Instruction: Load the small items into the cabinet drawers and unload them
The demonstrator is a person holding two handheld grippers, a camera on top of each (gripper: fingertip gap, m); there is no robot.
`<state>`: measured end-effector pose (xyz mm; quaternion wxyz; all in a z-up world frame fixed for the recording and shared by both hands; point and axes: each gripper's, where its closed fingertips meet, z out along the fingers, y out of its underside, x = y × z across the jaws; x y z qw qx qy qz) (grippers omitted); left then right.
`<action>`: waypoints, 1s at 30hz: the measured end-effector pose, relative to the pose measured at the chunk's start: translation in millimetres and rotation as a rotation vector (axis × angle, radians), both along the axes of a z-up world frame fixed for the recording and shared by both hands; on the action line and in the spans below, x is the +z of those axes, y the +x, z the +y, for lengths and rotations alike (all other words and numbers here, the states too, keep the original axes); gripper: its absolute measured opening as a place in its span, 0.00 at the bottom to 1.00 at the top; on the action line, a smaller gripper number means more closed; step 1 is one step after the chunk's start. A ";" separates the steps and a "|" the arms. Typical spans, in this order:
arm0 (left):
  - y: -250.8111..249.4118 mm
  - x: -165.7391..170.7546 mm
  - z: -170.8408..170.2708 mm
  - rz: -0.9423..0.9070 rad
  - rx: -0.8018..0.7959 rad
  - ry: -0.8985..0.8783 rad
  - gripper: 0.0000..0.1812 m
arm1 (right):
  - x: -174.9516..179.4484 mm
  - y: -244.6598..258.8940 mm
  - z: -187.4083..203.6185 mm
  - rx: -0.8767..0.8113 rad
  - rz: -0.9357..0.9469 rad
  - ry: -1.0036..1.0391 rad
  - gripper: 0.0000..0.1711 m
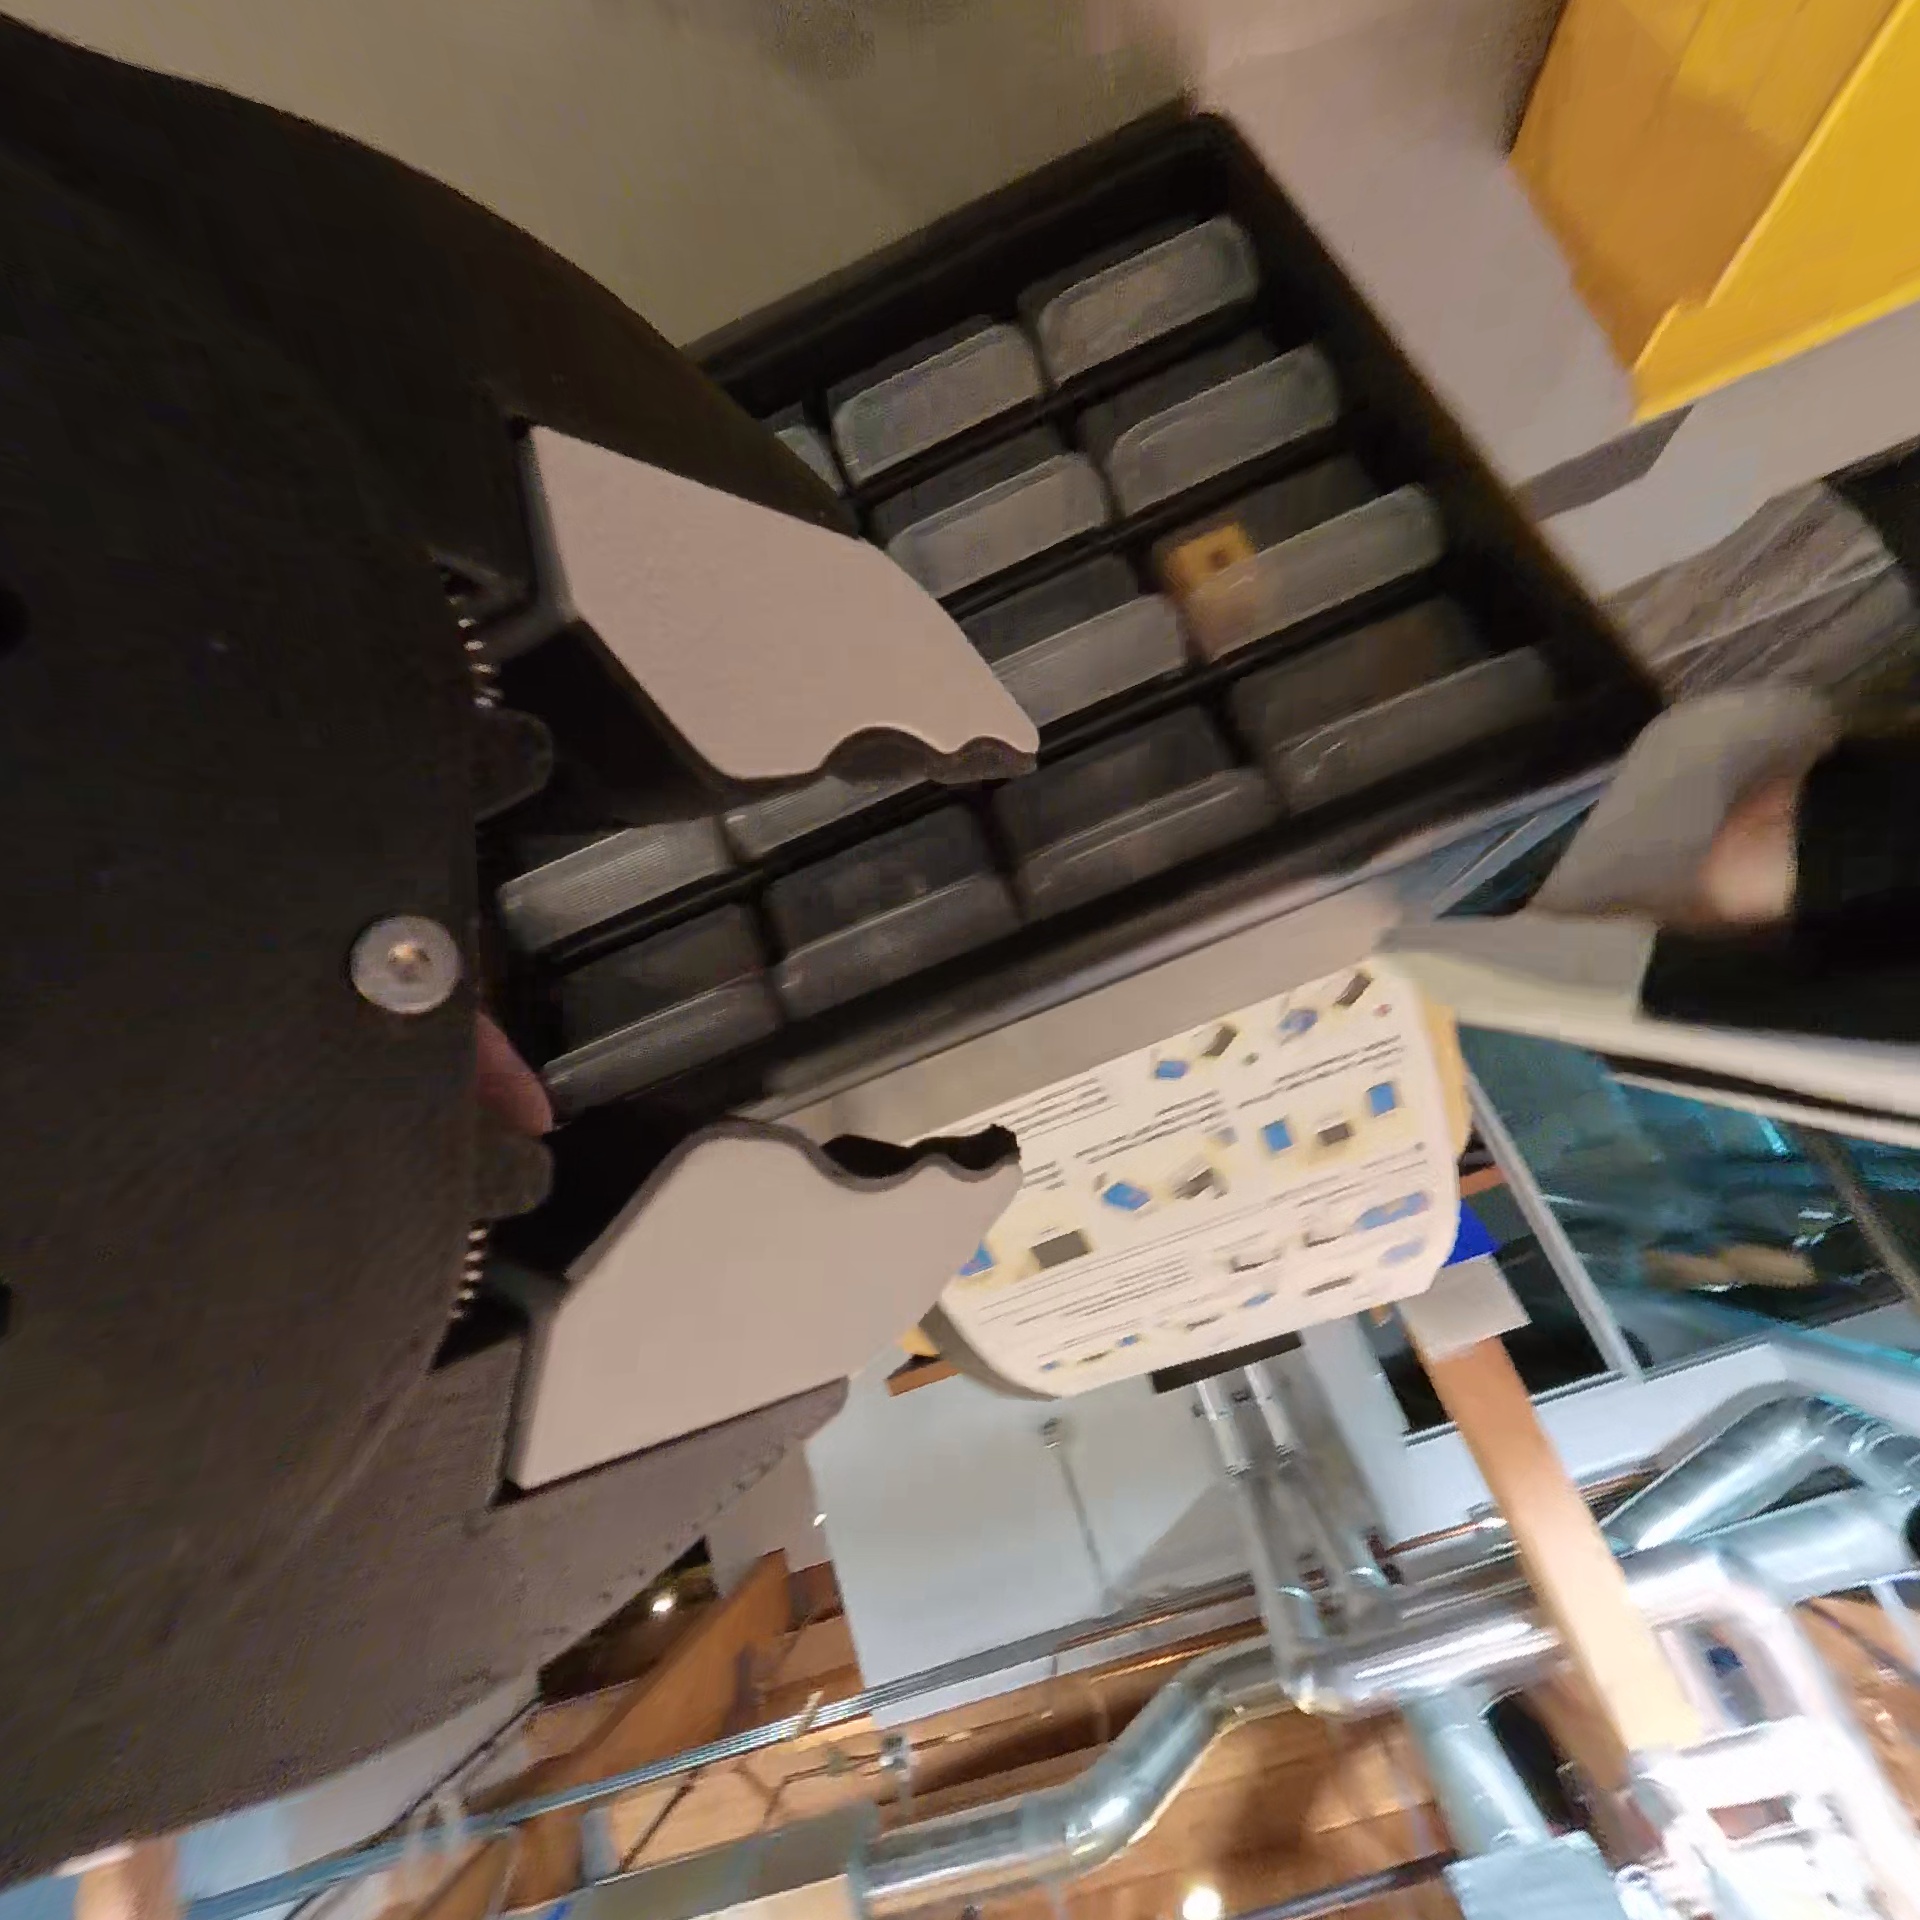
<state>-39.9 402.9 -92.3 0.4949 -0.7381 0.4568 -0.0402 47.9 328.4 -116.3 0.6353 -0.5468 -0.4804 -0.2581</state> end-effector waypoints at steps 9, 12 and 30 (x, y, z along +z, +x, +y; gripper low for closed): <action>-8.9 -18.4 11.4 -0.093 -0.032 -0.171 0.29 | -6.9 -81.4 33.0 0.078 -0.100 0.085 0.28; -7.9 -21.5 12.4 -0.158 -0.048 -0.252 0.29 | -10.3 -85.7 40.4 0.067 -0.152 0.129 0.21; -6.1 -24.1 9.7 -0.220 -0.068 -0.299 0.28 | -19.8 -95.7 -3.2 0.167 -0.197 0.182 0.07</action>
